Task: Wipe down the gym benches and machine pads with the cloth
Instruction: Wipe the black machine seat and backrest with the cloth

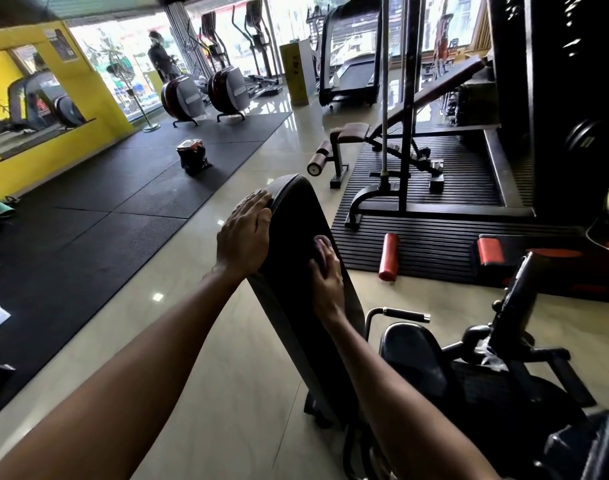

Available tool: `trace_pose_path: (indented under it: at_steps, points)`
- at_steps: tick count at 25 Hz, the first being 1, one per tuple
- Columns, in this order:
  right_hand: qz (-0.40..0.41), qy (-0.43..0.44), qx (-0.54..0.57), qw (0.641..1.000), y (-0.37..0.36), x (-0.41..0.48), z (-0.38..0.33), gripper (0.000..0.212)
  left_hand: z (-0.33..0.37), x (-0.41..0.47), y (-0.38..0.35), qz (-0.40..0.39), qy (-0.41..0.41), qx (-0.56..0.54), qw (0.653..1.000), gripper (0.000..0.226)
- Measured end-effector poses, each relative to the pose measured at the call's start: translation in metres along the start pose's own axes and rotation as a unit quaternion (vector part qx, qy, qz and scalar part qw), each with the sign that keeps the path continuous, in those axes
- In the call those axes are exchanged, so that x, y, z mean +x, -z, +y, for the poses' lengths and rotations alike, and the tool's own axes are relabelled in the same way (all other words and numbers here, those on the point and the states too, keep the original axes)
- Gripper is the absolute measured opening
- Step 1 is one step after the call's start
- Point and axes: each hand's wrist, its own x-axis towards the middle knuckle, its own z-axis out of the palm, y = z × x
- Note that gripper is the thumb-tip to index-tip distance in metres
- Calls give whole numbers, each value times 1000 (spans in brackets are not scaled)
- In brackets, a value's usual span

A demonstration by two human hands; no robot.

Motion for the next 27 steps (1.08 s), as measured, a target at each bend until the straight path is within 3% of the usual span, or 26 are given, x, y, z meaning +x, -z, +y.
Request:
trace_pose_path:
  at_steps: [2, 3, 6, 9, 11, 14, 15, 19, 22, 27]
  points:
    - [21, -68, 29, 997, -2, 17, -23, 58, 1, 0, 0, 2, -1, -3, 1000, 58]
    - [22, -55, 27, 998, -6, 14, -38, 58, 1, 0, 1, 5, -2, -2, 1000, 57]
    - [3, 81, 3, 997, -24, -34, -67, 51, 0, -1, 0, 14, -5, -9, 1000, 53]
    - [-5, 168, -25, 985, -22, -68, -32, 51, 3, -3, 0, 21, -5, -29, 999, 50]
    - [9, 124, -22, 992, -13, -55, -4, 51, 2, -8, 0, 33, -9, -48, 998, 48]
    - [19, -54, 57, 997, -1, -27, -10, 46, -3, -22, -2, 45, -30, -51, 997, 47]
    - [16, -72, 57, 996, -3, -24, -22, 49, -5, -26, -3, 50, -36, -52, 997, 46]
    - [-2, 70, -19, 997, -26, -63, -57, 55, -7, -26, -8, 77, -57, -43, 995, 44]
    - [12, 158, -80, 984, -23, -87, -21, 56, -9, -27, -10, 87, -63, -42, 993, 44]
    - [41, 47, -35, 997, -10, -82, 2, 62, -11, -25, -13, 93, -66, -40, 993, 46]
